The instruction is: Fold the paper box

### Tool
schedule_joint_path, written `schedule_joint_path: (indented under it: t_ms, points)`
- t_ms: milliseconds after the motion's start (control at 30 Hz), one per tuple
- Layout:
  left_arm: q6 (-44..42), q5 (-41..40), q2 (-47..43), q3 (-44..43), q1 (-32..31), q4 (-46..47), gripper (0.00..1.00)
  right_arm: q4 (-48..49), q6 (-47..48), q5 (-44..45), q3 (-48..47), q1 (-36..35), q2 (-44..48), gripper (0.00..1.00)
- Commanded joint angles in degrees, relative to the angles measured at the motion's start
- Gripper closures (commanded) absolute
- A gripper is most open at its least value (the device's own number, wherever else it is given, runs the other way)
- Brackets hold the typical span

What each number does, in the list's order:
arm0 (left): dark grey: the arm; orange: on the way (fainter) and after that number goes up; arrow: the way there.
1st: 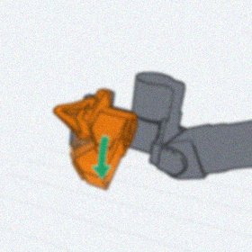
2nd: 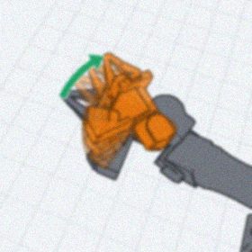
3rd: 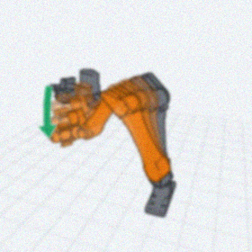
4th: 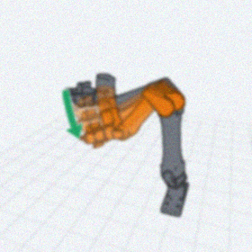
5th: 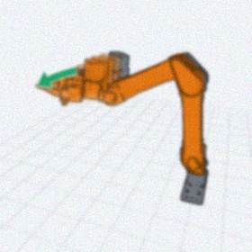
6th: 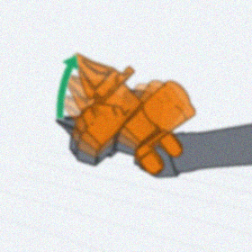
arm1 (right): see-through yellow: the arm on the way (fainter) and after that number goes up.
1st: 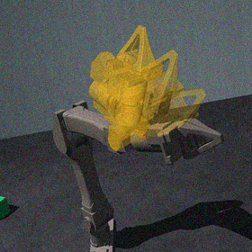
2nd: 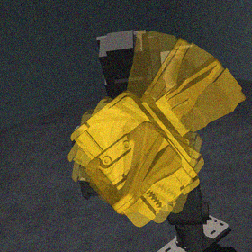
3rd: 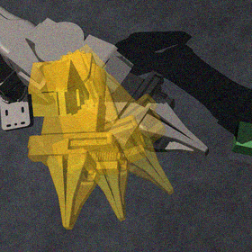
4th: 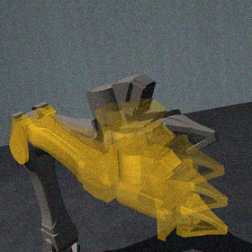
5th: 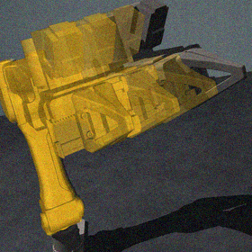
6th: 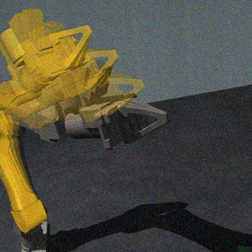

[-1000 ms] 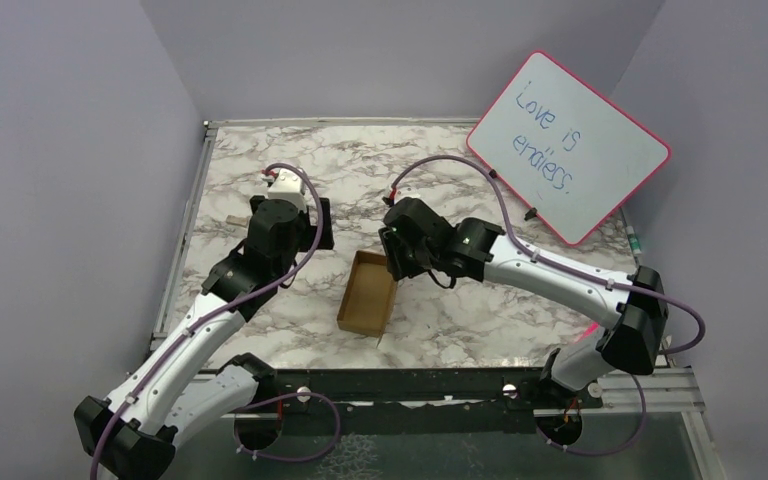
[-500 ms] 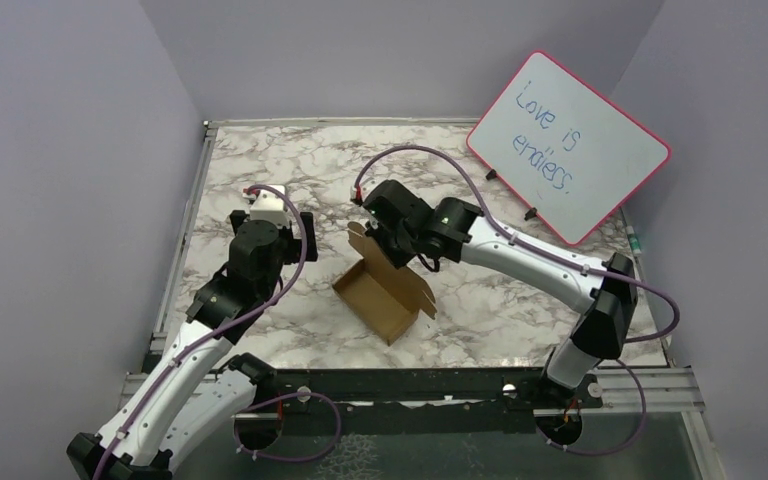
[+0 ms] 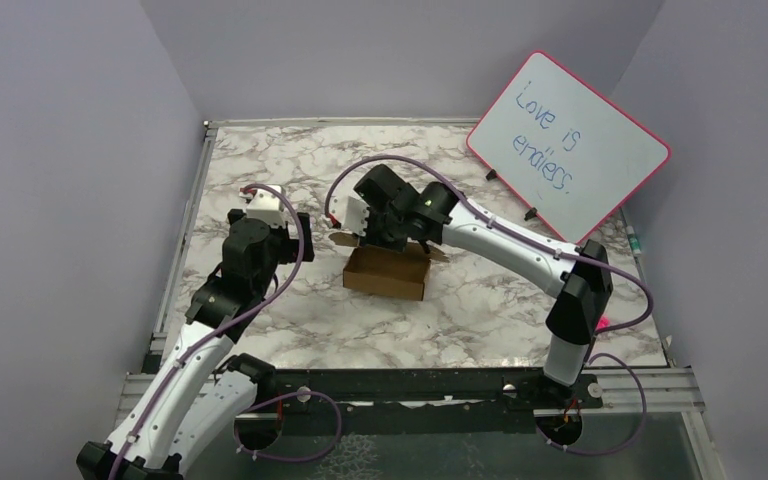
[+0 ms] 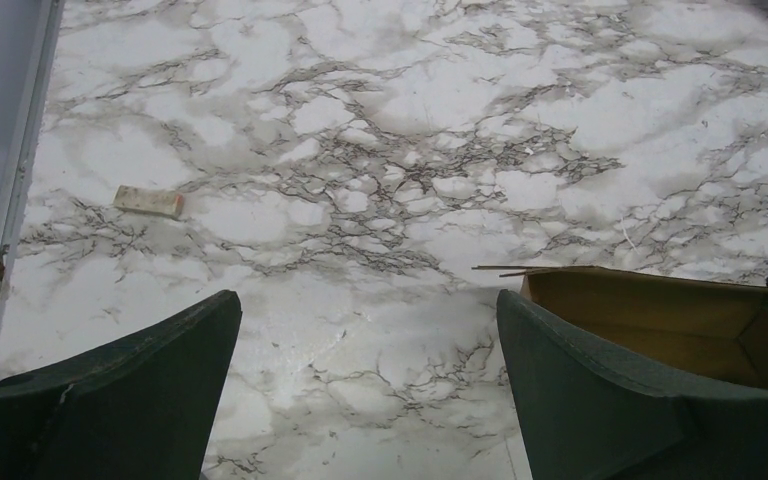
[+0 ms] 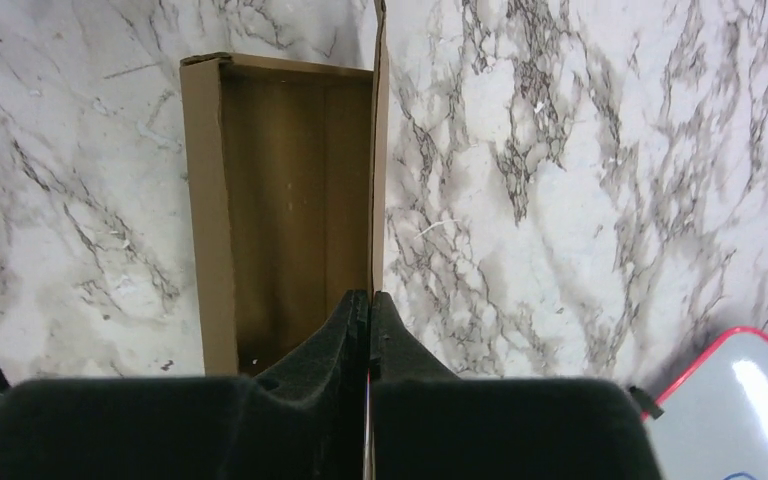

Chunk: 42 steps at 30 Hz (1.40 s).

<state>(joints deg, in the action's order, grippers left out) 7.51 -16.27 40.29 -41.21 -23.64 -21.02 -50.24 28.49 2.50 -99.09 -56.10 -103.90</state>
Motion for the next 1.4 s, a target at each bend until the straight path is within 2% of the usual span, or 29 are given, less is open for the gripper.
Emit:
schedule_joint_path:
  t_ms: [0,267,500,600,833,967,1167,1267,1367]
  points:
    - [-1.07,5.36,-0.13,0.91,2.21,2.53,0.01,-0.17,11.39,-6.17,-1.77,0.88,-0.75,0.92]
    - [-1.90,10.58,1.40,1.06,3.09,3.24,0.01,3.94,7.61,-3.89,2.47,0.90,4.71,0.70]
    - [-3.75,18.61,2.64,1.61,3.16,4.66,0.01,11.10,1.72,1.28,15.68,0.94,16.70,0.58]
    - [-4.74,21.04,3.71,1.47,3.16,5.24,0.01,13.44,0.67,4.39,22.25,1.30,22.38,0.48]
    - [-11.45,24.96,8.42,-1.84,3.16,4.93,0.02,20.12,-0.36,0.51,32.72,10.21,30.82,0.33]
    - [-17.14,25.98,10.66,-5.29,3.12,2.29,0.02,24.18,1.86,-5.25,37.47,14.41,32.70,0.30]
    - [-25.56,32.55,15.19,-7.50,3.15,1.05,0.02,28.48,6.10,-12.09,40.59,17.72,32.74,0.31]
    - [-30.05,34.52,17.47,-8.73,3.16,-0.16,0.03,29.04,7.08,-15.54,39.68,18.54,30.90,0.34]
    - [-33.26,36.74,20.02,-10.22,3.14,-1.31,0.06,28.55,8.07,-16.44,38.72,18.79,27.88,0.41]
